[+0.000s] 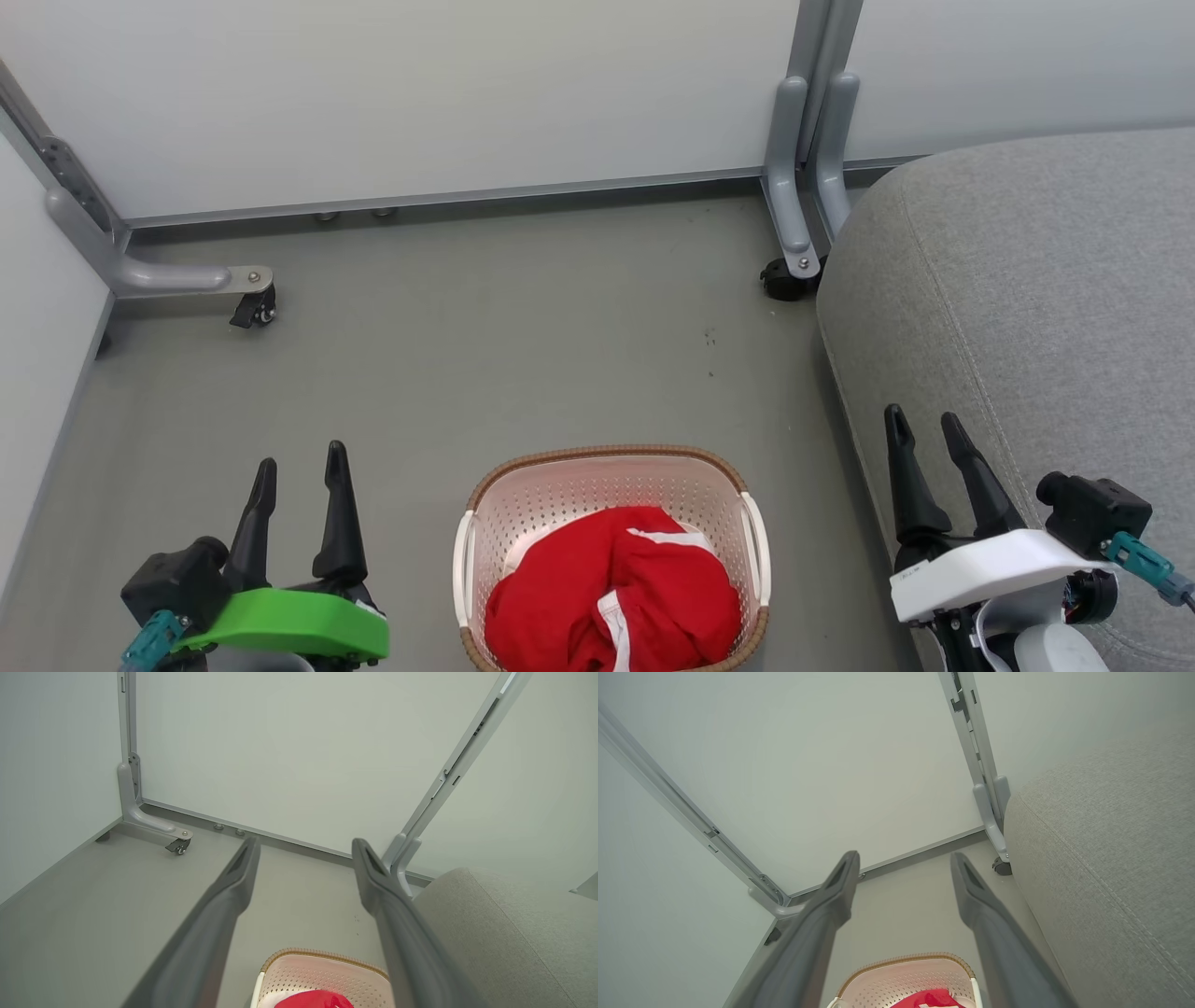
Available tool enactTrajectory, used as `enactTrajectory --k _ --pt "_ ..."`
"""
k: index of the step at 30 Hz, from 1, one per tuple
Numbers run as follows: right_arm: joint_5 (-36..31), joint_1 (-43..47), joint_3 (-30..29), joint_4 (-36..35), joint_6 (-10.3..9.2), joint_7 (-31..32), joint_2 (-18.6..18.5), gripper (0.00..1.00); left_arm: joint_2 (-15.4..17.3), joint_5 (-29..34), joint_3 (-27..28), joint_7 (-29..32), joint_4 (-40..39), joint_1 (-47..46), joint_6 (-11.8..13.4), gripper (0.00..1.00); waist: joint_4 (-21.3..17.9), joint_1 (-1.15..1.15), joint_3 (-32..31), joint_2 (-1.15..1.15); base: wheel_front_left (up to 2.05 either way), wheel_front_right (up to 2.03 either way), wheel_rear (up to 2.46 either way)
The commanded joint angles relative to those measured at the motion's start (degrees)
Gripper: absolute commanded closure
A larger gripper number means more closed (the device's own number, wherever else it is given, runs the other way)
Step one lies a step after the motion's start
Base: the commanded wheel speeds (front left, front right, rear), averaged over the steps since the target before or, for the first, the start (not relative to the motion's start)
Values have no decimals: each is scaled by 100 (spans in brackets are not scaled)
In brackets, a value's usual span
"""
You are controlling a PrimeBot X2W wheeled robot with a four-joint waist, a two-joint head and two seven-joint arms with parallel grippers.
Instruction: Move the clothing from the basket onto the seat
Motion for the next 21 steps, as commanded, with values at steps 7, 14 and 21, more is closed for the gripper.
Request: enactTrajectory --k 7,14,21 --pt "-493 63 56 -127 2 -144 -35 0 59 530 -41 -150 -119 48 -3 0 2 0 4 0 0 0 0" --pt "-771 78 105 -199 3 -232 -37 0 56 891 -68 -247 -150 99 32 0 6 0 1 0 0 0 0" --pt "-1168 120 166 -240 3 -336 -41 0 43 1247 -51 -338 -163 141 58 0 7 0 -7 0 0 0 0"
